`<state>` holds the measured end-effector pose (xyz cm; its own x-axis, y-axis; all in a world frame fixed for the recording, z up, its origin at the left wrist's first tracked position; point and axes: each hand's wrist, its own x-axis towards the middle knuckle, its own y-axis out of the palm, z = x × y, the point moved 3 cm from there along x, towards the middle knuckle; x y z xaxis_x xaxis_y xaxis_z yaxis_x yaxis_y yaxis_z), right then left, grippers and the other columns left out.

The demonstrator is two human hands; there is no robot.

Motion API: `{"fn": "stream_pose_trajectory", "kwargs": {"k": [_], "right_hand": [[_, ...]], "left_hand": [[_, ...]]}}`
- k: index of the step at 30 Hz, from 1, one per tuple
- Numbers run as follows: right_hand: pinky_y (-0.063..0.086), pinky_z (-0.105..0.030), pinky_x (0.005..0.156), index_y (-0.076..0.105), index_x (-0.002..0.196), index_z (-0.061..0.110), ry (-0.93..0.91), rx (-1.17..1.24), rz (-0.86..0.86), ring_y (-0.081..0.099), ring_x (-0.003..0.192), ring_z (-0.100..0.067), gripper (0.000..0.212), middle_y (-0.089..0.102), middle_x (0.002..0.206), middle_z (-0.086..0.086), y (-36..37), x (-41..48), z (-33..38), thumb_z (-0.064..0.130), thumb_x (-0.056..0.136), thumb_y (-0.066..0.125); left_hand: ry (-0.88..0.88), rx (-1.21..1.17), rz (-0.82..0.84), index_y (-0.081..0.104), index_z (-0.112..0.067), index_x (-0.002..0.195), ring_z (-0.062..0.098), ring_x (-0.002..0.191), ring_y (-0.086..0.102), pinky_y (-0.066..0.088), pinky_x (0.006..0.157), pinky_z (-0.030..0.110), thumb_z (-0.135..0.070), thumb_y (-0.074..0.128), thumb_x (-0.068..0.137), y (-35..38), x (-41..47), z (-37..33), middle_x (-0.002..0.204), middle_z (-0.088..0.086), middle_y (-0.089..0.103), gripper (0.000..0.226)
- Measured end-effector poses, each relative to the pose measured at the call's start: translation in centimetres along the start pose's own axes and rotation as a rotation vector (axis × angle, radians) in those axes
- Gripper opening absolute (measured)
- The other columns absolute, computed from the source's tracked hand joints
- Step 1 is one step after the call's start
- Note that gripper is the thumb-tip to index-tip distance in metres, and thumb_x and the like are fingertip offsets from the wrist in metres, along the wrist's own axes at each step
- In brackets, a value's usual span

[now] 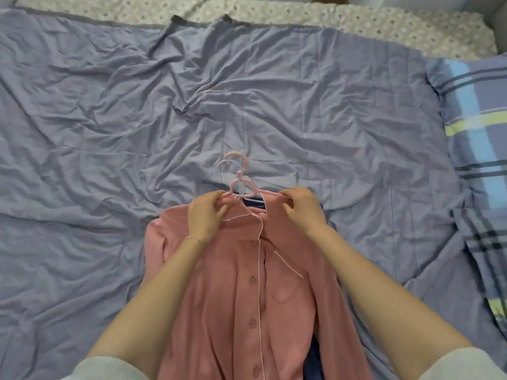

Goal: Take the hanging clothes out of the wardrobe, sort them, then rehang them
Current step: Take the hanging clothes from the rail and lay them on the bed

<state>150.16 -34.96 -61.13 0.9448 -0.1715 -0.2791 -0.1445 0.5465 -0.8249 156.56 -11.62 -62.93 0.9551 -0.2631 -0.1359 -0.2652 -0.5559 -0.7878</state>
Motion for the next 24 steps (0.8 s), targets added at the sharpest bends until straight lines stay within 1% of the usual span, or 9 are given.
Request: {"fn": "stream_pose_trajectory", "kwargs": {"k": [2,5,7,10,13,17,19,21,24], "right_hand": [[0.04,-0.039,0.098,0.067,0.119,0.007,-0.003,0.028,-0.018,0.055,0.11,-0.032,0.035,0.063,0.114,-0.014,1.4,1.5,-0.9,0.001,0.087,0.057],[0.042,-0.037,0.098,0.064,0.121,0.006,-0.027,0.065,-0.048,0.055,0.11,-0.032,0.042,0.06,0.117,-0.013,2.3,2.0,-1.0,-0.006,0.082,0.056],[0.04,-0.033,0.098,0.063,0.123,0.006,-0.055,0.072,-0.074,0.056,0.111,-0.031,0.048,0.061,0.119,-0.013,2.1,1.1,0.1,-0.007,0.078,0.058],[0.042,-0.035,0.101,0.065,0.123,0.008,-0.12,0.133,-0.123,0.059,0.114,-0.028,0.047,0.066,0.119,-0.009,1.1,-1.5,3.6,-0.002,0.077,0.064],[0.041,-0.036,0.105,0.064,0.126,0.013,-0.131,0.174,-0.148,0.056,0.121,-0.021,0.048,0.065,0.125,-0.004,-0.7,-5.2,7.7,0.003,0.079,0.067],[0.034,-0.024,0.105,0.061,0.129,0.012,-0.19,0.196,-0.139,0.054,0.119,-0.023,0.054,0.063,0.123,-0.005,-4.2,-10.6,13.7,-0.003,0.077,0.066],[0.033,-0.022,0.106,0.061,0.13,0.012,-0.233,0.23,-0.091,0.053,0.118,-0.023,0.059,0.062,0.124,-0.005,-6.0,-13.8,16.9,-0.007,0.074,0.062],[0.033,-0.025,0.109,0.061,0.129,0.011,-0.292,0.259,-0.063,0.052,0.123,-0.023,0.058,0.061,0.128,-0.005,-7.5,-17.1,19.9,-0.007,0.075,0.065],[0.038,-0.038,0.11,0.06,0.13,0.01,-0.417,0.283,-0.028,0.051,0.125,-0.023,0.052,0.06,0.13,-0.004,-8.9,-22.6,24.0,0.0,0.08,0.07]], "left_hand": [[0.013,-0.068,-0.006,0.068,-0.017,0.119,0.028,0.099,0.064,0.046,0.091,0.044,-0.02,0.072,0.084,1.4,0.6,1.0,0.11,0.004,0.072,0.036],[0.056,0.005,0.033,0.053,-0.014,0.138,0.027,0.13,0.049,0.03,0.112,0.045,-0.014,0.067,0.087,2.0,0.4,1.6,0.138,0.005,0.057,0.052],[0.088,0.035,0.045,0.049,-0.015,0.141,0.026,0.139,0.039,0.021,0.117,0.046,-0.015,0.065,0.089,0.9,-1.0,1.3,0.145,0.003,0.05,0.055],[0.138,0.07,0.054,0.048,-0.014,0.143,0.026,0.143,0.035,0.019,0.118,0.042,-0.016,0.063,0.091,-2.4,-3.9,0.3,0.149,0.003,0.045,0.054],[0.15,0.092,0.024,0.047,-0.015,0.143,0.023,0.144,0.033,0.015,0.119,0.036,-0.019,0.061,0.093,-6.7,-7.3,-1.2,0.15,0.003,0.044,0.053],[0.052,0.014,-0.107,0.051,-0.015,0.14,0.025,0.141,0.037,0.023,0.118,0.048,-0.019,0.066,0.091,-12.6,-13.1,-4.5,0.148,0.005,0.046,0.052],[0.003,-0.018,-0.186,0.052,-0.015,0.139,0.026,0.142,0.036,0.021,0.118,0.05,-0.016,0.067,0.09,-15.6,-16.7,-6.1,0.149,0.005,0.046,0.051],[-0.033,0.009,-0.27,0.053,-0.014,0.139,0.026,0.143,0.034,0.016,0.117,0.049,-0.014,0.065,0.091,-18.6,-20.6,-7.2,0.149,0.004,0.045,0.049],[-0.146,0.008,-0.421,0.054,-0.015,0.138,0.025,0.142,0.035,0.017,0.117,0.051,-0.016,0.06,0.091,-22.5,-27.6,-8.2,0.149,0.003,0.046,0.048]]}}
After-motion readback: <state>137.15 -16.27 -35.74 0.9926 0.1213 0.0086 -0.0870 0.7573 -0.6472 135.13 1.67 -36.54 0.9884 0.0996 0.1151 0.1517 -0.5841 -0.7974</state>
